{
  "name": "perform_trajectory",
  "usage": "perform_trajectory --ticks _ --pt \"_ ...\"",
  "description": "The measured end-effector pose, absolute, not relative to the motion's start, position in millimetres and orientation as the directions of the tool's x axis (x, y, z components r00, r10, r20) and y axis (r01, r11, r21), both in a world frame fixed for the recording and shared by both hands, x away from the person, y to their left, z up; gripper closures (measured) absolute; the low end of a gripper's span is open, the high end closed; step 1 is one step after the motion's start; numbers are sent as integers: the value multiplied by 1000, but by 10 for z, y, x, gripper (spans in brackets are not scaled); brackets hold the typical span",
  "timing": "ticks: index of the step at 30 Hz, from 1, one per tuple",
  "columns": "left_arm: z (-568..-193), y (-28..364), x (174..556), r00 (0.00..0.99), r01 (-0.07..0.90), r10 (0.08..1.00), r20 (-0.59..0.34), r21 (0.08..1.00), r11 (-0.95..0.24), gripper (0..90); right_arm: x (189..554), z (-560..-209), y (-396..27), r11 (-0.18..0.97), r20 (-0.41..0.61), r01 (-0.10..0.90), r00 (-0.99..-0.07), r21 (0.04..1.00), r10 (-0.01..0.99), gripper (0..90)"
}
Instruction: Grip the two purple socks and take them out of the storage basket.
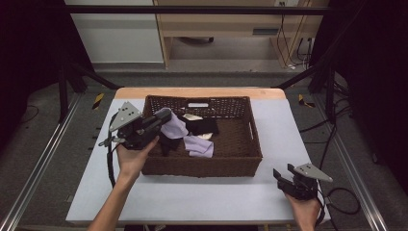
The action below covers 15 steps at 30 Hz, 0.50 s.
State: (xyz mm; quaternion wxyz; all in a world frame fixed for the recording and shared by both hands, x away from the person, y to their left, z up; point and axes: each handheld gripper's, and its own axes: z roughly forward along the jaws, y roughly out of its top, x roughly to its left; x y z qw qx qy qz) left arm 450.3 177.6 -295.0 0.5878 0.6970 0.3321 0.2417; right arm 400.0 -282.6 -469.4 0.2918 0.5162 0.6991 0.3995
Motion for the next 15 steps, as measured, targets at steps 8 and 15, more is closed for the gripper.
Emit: perform_trajectory --ticks 8,15 --pt "-2951 1811 4205 697 157 716 -41 983 -96 875 3993 -4693 -2823 151 1 488 -297 860 955 401" --pt "-2987 1839 3955 720 151 693 -41 984 -98 875 3991 -4692 -2822 149 1 489 -294 859 956 401"
